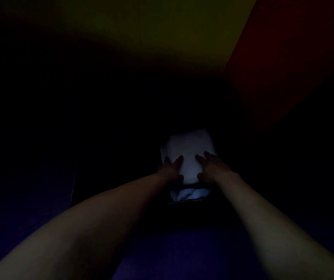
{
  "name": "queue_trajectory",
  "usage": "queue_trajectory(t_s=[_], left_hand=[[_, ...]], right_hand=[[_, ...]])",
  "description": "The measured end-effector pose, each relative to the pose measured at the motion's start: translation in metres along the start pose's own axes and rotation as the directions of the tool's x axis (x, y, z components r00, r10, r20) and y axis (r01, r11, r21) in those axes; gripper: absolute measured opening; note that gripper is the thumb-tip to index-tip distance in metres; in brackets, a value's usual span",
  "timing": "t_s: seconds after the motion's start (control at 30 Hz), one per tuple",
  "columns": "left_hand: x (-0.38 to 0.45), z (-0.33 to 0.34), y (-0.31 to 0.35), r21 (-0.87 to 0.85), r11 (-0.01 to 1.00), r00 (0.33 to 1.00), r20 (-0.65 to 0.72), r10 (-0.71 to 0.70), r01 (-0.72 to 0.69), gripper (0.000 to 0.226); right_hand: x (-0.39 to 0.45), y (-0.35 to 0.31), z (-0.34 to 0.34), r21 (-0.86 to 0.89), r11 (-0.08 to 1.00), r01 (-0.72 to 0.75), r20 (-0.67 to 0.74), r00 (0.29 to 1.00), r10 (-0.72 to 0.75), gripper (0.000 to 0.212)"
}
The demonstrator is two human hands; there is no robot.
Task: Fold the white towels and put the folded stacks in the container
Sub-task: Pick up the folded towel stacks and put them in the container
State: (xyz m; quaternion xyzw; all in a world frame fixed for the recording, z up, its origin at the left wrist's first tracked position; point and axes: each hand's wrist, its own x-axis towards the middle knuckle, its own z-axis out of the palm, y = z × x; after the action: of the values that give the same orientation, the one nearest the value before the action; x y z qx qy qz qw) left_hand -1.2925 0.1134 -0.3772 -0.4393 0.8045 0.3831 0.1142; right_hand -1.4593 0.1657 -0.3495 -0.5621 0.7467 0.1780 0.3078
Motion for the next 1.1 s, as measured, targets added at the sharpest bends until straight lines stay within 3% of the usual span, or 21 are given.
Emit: queue_trajectory(t_s=[0.1,0.2,0.37,0.57,0.87,1.1], left_hand=[[-0.007,-0.019,-0.001,0.097,0.994,0.998,0.006,-0.055,0.054,0.073],[-0.043,-0.05,0.012,0.187,0.982,0.994,-0.113,-0.004,0.025,0.066],[-0.137,-0.118,0.036,0.198,0.98,0.959,-0.278,0.056,0.0,0.058],[-0.256,-0.216,0.062,0.135,0.989,0.901,-0.433,0.007,0.058,0.053],[-0.418,-0.347,0.069,0.02,0.975,0.737,-0.658,-0.154,0.221,0.047],[-0.519,-0.406,0.001,-0.144,0.926,0.547,-0.771,-0.325,0.348,0.043]], right_hand=[[-0.008,-0.009,-0.003,0.089,0.996,0.016,-0.153,0.988,-0.003,0.081],[-0.038,-0.027,-0.014,0.192,0.977,0.091,-0.336,0.942,-0.022,0.075],[-0.112,-0.073,-0.065,0.301,0.939,0.168,-0.444,0.896,-0.018,0.068],[-0.209,-0.138,-0.159,0.266,0.901,0.342,-0.572,0.809,-0.138,0.065],[-0.303,-0.27,-0.282,0.198,0.809,0.553,-0.614,0.714,-0.338,0.06],[-0.341,-0.406,-0.319,0.143,0.712,0.687,-0.563,0.648,-0.512,0.059]])
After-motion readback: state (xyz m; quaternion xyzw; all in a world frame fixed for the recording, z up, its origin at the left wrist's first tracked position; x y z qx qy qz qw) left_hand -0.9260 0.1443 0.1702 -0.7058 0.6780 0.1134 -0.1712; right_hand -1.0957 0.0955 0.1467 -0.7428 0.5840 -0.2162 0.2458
